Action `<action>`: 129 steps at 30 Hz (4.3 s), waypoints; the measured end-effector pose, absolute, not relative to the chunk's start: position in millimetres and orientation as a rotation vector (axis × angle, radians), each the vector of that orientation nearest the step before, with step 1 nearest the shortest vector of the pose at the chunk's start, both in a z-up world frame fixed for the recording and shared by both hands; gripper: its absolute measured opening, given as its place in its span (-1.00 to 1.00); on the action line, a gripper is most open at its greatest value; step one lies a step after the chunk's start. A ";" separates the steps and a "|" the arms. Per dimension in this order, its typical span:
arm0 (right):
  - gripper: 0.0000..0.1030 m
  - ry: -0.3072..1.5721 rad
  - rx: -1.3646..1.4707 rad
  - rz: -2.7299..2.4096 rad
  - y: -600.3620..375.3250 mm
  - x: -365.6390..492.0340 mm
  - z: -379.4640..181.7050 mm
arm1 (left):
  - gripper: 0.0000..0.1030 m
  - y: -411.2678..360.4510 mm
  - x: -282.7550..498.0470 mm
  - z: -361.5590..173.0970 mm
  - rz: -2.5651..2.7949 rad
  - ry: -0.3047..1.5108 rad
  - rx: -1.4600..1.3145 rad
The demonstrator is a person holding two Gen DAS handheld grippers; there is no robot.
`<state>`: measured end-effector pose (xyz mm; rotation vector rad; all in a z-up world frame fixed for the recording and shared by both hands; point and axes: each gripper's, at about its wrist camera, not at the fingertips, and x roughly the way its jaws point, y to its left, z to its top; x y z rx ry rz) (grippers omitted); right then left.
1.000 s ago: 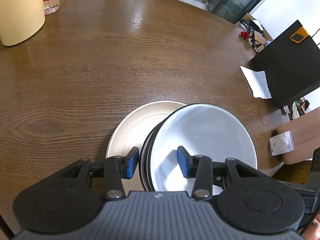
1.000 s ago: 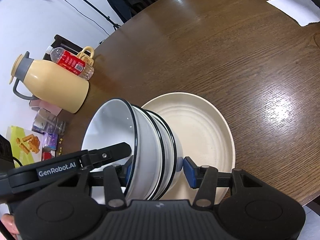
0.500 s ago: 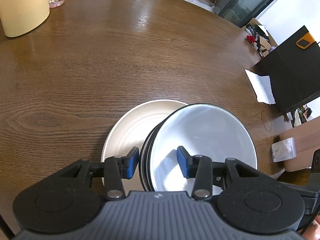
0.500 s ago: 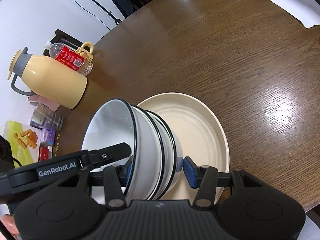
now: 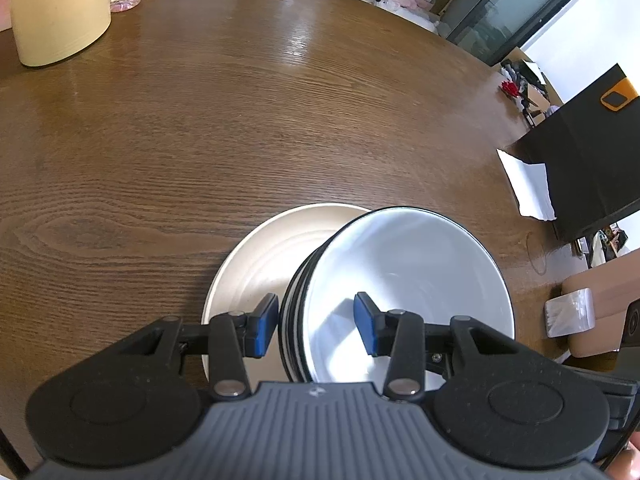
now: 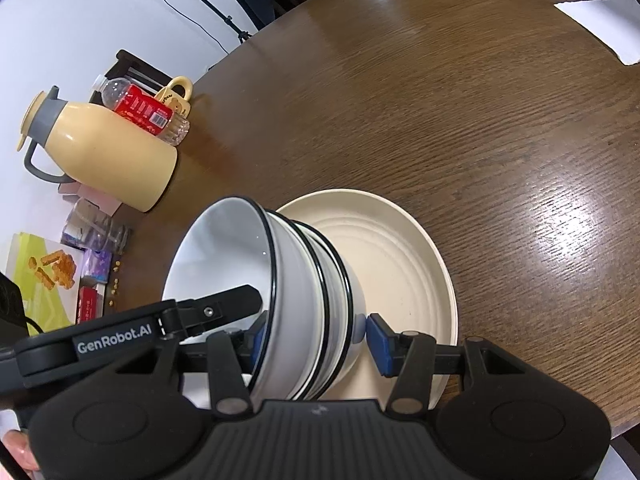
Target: Organize plates and bowls
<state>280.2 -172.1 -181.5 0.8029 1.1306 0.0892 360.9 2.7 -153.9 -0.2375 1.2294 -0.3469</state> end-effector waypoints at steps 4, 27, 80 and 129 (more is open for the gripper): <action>-0.04 1.142 0.795 0.096 -171.7 284.0 -181.5 | -0.19 5.4 360.4 -155.0 -0.338 1.229 -0.250; 0.72 1.028 0.657 0.151 -182.3 264.1 -153.1 | 0.66 16.2 344.9 -131.5 -0.286 1.095 -0.217; 1.00 0.629 0.253 0.050 -113.6 -4.0 -86.0 | 1.00 80.0 40.0 -77.5 -0.032 0.629 0.014; 1.00 0.561 0.239 0.070 -94.8 -85.8 -69.2 | 1.00 91.0 -42.0 -66.9 -0.036 0.583 -0.015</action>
